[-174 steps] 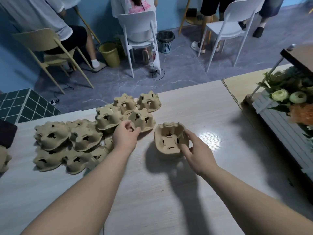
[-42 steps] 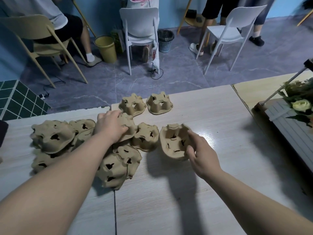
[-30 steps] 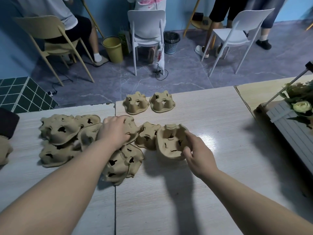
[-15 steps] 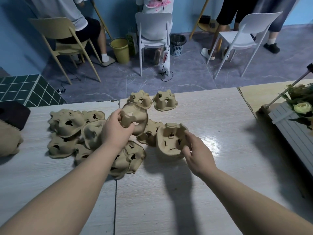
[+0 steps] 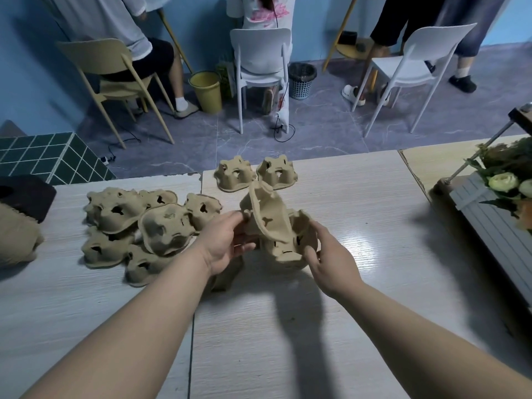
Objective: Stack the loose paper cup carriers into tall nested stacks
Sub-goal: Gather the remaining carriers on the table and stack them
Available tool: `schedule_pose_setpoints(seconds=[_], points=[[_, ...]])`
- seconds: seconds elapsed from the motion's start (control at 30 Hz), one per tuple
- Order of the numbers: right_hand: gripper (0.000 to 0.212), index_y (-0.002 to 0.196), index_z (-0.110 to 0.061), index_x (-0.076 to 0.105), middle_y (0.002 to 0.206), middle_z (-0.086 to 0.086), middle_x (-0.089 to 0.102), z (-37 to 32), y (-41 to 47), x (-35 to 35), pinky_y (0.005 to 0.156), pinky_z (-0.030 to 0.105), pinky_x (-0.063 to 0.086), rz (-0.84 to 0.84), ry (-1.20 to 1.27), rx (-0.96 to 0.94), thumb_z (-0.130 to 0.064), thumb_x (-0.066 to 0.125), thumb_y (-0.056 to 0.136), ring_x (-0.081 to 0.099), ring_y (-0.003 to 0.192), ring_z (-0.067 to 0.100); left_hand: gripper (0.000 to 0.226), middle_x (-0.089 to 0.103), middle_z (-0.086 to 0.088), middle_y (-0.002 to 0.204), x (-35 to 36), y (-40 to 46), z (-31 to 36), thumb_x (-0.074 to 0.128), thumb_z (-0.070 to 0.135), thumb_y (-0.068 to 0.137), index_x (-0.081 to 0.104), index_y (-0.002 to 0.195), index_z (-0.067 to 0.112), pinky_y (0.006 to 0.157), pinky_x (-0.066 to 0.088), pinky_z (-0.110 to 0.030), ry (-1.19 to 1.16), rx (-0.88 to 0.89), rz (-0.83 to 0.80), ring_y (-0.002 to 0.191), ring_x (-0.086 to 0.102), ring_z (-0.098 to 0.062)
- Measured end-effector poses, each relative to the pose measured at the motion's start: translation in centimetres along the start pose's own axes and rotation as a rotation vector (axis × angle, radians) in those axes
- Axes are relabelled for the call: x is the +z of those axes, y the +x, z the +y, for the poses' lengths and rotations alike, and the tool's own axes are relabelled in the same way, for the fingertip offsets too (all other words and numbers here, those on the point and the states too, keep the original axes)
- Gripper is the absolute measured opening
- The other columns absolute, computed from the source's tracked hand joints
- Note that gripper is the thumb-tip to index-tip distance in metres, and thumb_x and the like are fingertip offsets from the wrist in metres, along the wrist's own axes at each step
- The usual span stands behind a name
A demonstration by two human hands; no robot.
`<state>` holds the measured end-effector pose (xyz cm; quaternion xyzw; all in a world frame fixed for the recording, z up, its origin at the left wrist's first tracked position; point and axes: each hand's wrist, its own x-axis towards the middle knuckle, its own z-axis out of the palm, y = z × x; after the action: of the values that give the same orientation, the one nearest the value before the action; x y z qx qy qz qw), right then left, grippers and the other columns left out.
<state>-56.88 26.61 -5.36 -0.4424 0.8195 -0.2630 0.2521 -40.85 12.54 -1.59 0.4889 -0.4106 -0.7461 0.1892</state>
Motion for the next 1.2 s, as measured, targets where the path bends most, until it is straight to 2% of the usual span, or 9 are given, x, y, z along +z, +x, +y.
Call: schedule_pose_setpoints(seconds=[0.13,0.23,0.37,0.43,0.5,0.73,0.83,1.0,1.2], points=[[0.059,0.146,-0.039,0.024,0.116,-0.002,0.062,-0.1,0.0,-0.3,0.070,0.024,0.033,-0.014,0.014,-0.002,-0.024,0.046,0.093,0.058,0.092,0.018,0.016,0.067,-0.006,0.087,0.6,-0.2,-0.8,0.053,0.017,0.099,0.066,0.101,0.009,0.069,0.052,-0.032,0.156,-0.010,0.022,0.075,0.064,-0.016],[0.059,0.145,-0.040,0.025,0.118,-0.008,0.061,-0.3,-0.1,-0.5,0.070,0.023,0.032,-0.023,0.030,-0.014,-0.023,0.047,0.093,0.054,0.088,0.011,0.016,0.070,0.000,0.085,0.8,-0.1,-0.8,0.056,0.021,0.098,0.067,0.102,0.010,0.065,0.051,-0.029,0.180,0.026,0.121,0.073,0.064,-0.011],[0.058,0.145,-0.039,0.026,0.118,-0.010,0.060,-0.2,-0.1,-0.7,0.072,0.023,0.033,-0.029,0.035,-0.008,-0.023,0.048,0.093,0.057,0.098,0.013,0.028,0.063,-0.003,0.081,1.4,-0.2,-0.2,0.059,0.036,0.095,0.063,0.087,0.010,0.058,0.043,-0.026,0.302,0.256,0.276,0.075,0.056,-0.016],[0.058,0.144,-0.040,0.026,0.118,-0.010,0.060,-0.1,-0.1,-0.6,0.072,0.023,0.033,-0.032,0.039,-0.003,-0.024,0.048,0.093,0.057,0.098,0.012,0.033,0.064,-0.002,0.075,1.7,-0.5,0.2,0.068,0.044,0.086,0.062,0.079,0.012,0.065,0.046,-0.030,0.401,0.396,0.291,0.073,0.057,-0.017],[0.057,0.144,-0.040,0.026,0.119,-0.010,0.060,0.0,0.0,-0.6,0.072,0.023,0.033,-0.037,0.041,0.000,-0.025,0.048,0.093,0.057,0.096,0.012,0.030,0.069,-0.003,0.079,2.3,-0.8,0.5,0.076,0.040,0.080,0.064,0.081,0.012,0.072,0.051,-0.034,0.510,0.447,0.263,0.075,0.062,-0.021],[0.047,0.141,-0.036,0.033,0.131,-0.013,0.054,0.3,-0.1,-0.8,0.076,0.025,0.036,-0.045,0.070,-0.010,-0.027,0.042,0.096,0.059,0.106,0.014,0.018,0.069,0.004,0.066,2.8,0.0,0.0,0.079,0.024,0.077,0.065,0.067,0.021,0.074,0.057,-0.040,0.647,0.422,0.258,0.066,0.063,-0.018],[0.041,0.139,-0.036,0.037,0.130,-0.014,0.055,0.4,-0.2,-1.0,0.079,0.028,0.039,-0.033,0.100,-0.019,-0.031,0.039,0.099,0.059,0.104,0.013,0.019,0.068,0.006,0.060,2.5,0.0,0.0,0.075,0.017,0.079,0.067,0.062,0.017,0.067,0.053,-0.034,0.594,0.382,0.243,0.060,0.059,-0.016],[0.042,0.140,-0.037,0.035,0.129,-0.016,0.055,0.4,-0.2,-1.2,0.082,0.029,0.040,0.004,0.128,0.016,-0.047,0.036,0.099,0.062,0.099,0.011,0.019,0.065,-0.015,0.077,2.6,0.2,-0.5,0.072,0.003,0.082,0.065,0.066,0.010,0.073,0.055,-0.043,0.331,0.247,0.196,0.073,0.058,-0.025],[0.043,0.141,-0.038,0.032,0.127,-0.019,0.055,0.3,-0.4,-1.3,0.077,0.030,0.042,0.003,0.107,0.011,-0.043,0.038,0.098,0.063,0.084,0.006,0.007,0.066,-0.001,0.082,2.3,0.5,-2.0,0.070,0.009,0.088,0.065,0.084,0.013,0.058,0.050,-0.019,0.304,0.172,0.187,0.074,0.061,-0.013]])
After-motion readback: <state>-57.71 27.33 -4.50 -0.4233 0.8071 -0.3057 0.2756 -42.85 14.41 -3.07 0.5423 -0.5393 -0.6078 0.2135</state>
